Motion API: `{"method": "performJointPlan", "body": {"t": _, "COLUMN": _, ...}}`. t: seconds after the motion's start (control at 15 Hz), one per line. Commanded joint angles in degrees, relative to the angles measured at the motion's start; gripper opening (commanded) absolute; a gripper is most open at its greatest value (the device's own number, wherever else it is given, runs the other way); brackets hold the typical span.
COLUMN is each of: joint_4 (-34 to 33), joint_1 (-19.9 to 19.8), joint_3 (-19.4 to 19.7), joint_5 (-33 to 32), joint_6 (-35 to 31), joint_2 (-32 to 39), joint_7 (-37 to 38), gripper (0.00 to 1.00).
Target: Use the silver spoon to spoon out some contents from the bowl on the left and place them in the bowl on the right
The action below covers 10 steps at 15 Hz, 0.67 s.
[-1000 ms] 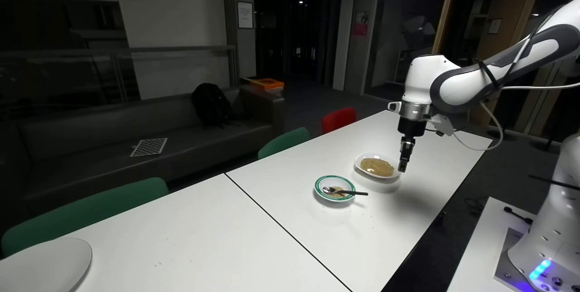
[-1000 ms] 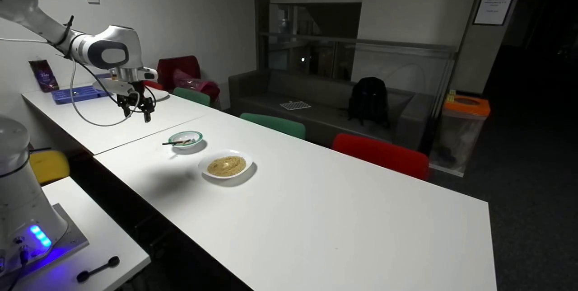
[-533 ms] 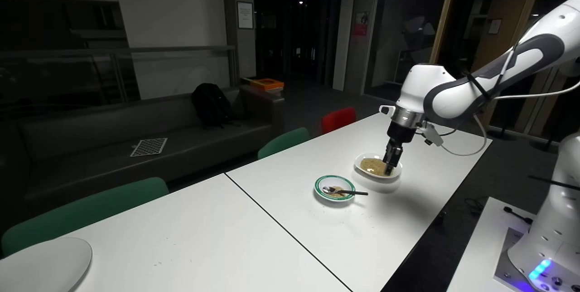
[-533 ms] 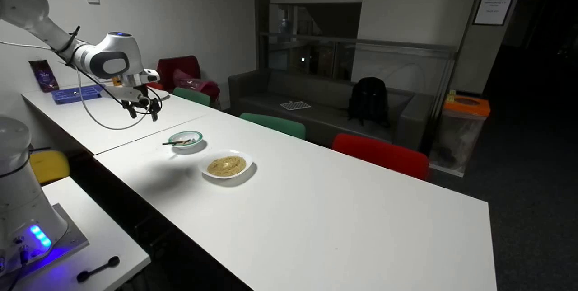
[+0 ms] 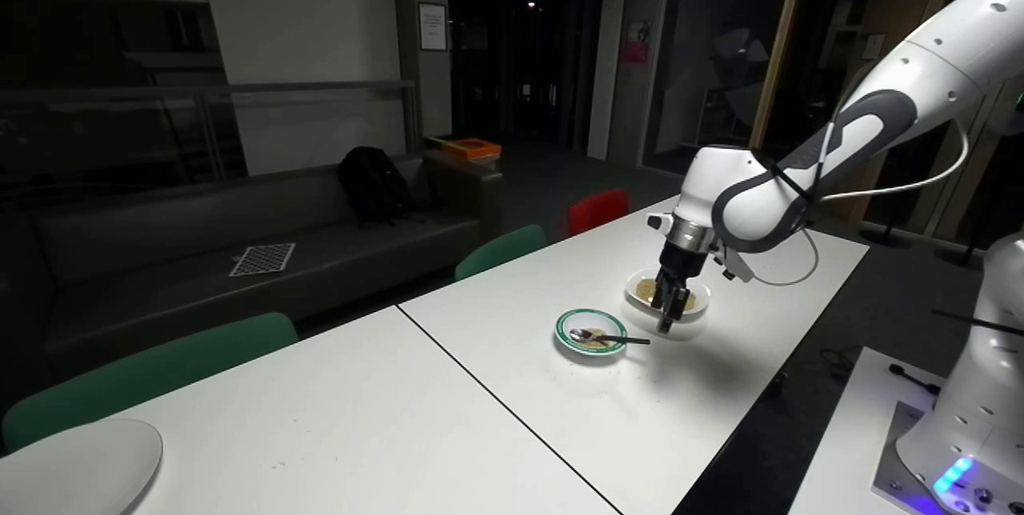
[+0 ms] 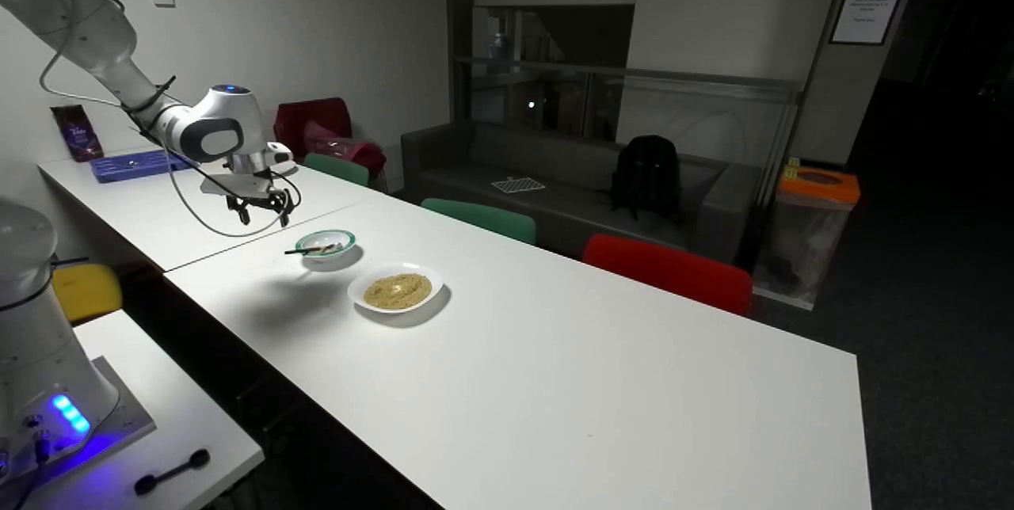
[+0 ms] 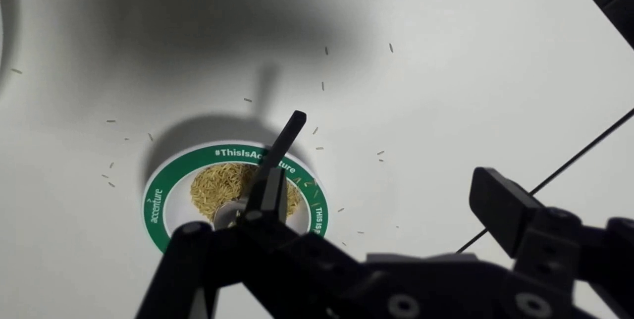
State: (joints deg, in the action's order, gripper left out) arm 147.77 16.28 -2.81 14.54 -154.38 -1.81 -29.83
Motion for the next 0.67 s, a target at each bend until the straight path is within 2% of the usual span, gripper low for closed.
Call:
{"method": "performJointPlan", "body": {"t": 0.0, "joint_4": -6.88, "joint_1": -3.26, "joint_3": -2.14, "joint_5": -2.21, "joint_6": -0.63, "joint_2": 8.75, "joint_7": 0.15, "gripper": 1.00}}
{"method": "performJointPlan", "body": {"t": 0.27, "joint_4": -12.95, "joint_1": -5.85, "joint_3": -3.64, "joint_5": -7.71, "joint_6": 0.37, "joint_2": 15.26, "joint_7": 3.69, "gripper": 1.00}}
{"method": "performJointPlan", "body": {"t": 0.6, "joint_4": -17.99, "joint_1": -7.58, "joint_3": -3.61, "joint_5": -13.37, "joint_6": 1.45, "joint_2": 21.07, "joint_7": 8.65, "gripper": 1.00}}
